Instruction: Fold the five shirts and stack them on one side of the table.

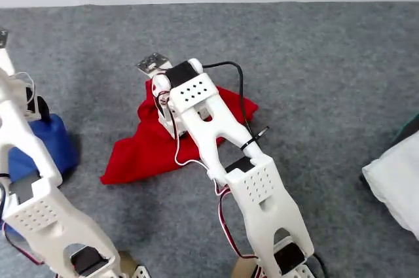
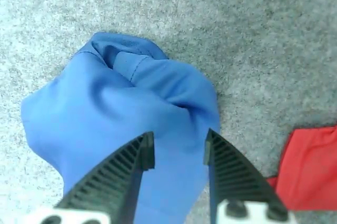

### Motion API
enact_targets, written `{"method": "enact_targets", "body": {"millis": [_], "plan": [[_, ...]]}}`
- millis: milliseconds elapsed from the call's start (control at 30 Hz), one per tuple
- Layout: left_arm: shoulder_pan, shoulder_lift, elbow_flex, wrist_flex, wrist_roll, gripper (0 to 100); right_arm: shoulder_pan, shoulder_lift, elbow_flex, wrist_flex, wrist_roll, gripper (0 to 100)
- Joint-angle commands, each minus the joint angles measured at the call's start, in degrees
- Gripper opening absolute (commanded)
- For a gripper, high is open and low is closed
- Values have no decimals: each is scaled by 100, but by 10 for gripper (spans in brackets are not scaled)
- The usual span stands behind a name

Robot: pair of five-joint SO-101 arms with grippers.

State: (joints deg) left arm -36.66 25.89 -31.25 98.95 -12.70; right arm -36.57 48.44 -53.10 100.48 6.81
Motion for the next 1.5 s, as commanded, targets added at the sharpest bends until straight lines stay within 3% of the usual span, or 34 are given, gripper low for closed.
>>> {"method": "enact_targets", "body": {"millis": [0,333,600,1467], "plan": [[0,-299,-22,53,-18,162,-154,-716,-211,251,79,147],[0,-299,-22,18,-35,162,-268,-1226,1327,233,97,147],[18,-290,-22,18,-35,162,215,-910,1319,-127,475,147],[26,-352,769,-422,-44,117,198,-391,1064,-1121,738,145]]}}
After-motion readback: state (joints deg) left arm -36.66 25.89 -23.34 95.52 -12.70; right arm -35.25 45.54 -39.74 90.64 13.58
